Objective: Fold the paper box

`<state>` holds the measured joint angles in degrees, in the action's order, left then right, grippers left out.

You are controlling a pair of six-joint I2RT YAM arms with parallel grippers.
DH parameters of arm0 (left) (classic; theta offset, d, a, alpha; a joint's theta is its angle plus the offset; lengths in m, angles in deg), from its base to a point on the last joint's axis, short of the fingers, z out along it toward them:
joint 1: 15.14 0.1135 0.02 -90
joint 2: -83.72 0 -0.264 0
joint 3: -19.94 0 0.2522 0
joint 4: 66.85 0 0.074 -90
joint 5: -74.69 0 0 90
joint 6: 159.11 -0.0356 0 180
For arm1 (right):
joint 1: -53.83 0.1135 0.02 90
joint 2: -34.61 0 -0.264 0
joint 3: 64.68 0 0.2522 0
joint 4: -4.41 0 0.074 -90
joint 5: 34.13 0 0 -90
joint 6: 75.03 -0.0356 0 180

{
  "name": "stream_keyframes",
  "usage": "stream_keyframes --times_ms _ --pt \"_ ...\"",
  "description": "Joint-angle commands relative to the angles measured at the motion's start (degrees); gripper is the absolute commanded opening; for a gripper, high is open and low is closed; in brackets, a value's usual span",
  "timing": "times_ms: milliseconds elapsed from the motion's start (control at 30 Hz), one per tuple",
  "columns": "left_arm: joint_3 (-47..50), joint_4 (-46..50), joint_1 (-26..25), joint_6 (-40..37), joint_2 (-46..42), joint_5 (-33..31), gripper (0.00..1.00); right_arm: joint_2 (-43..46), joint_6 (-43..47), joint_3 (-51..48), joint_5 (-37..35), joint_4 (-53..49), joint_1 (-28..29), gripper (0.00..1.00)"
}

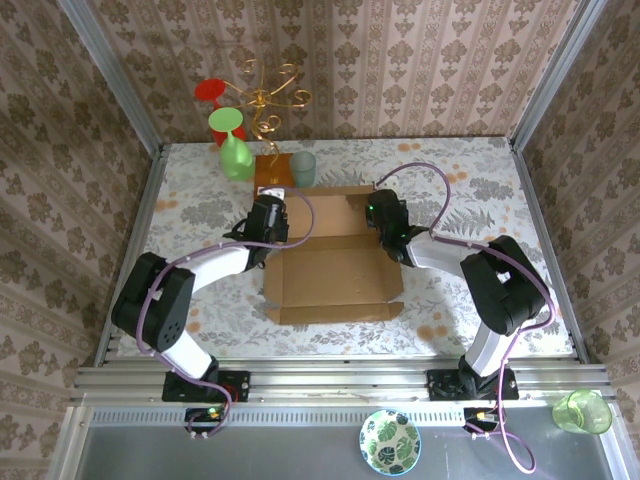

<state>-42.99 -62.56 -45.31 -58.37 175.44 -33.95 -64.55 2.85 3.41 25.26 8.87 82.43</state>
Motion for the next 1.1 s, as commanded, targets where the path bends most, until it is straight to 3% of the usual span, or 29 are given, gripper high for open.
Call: stream_keyframes --times_ms 0,100,367,500,700,900,967,1067 --pt "0.5 0.0 2.7 1.5 -3.9 7.4 0.43 -0.5 1.1 1.0 -2.9 -2.7 -0.2 0.0" --pt "1.9 -3.0 5.9 0.8 -5.8 18.4 0.6 -0.8 0.6 2.2 -2.7 -4.7 -0.2 0.0" --pt "7.8 -9.4 12.3 2.4 -9.0 32.2 0.62 -1.7 -1.1 4.1 -3.0 -7.7 -0.2 0.0" --pt "7.8 -9.9 12.3 0.5 -8.4 35.1 0.61 -1.9 -1.0 4.3 -2.7 -7.9 -0.2 0.0" --pt "7.4 -10.5 11.1 -0.9 -5.5 30.5 0.58 -1.7 -1.2 4.1 -2.4 -7.9 -0.2 0.0" --pt "2.9 -6.6 7.1 -3.1 -1.1 20.2 0.47 -1.7 -1.1 4.3 -2.6 -7.9 -0.1 0.0" --pt "2.0 -6.2 6.0 -2.8 0.5 16.1 0.38 -1.8 -1.1 4.4 -2.7 -8.1 -0.1 0.0" --pt "0.8 -5.3 4.4 -2.4 2.0 11.3 0.06 -1.7 -1.3 4.5 -3.3 -8.4 0.0 0.0"
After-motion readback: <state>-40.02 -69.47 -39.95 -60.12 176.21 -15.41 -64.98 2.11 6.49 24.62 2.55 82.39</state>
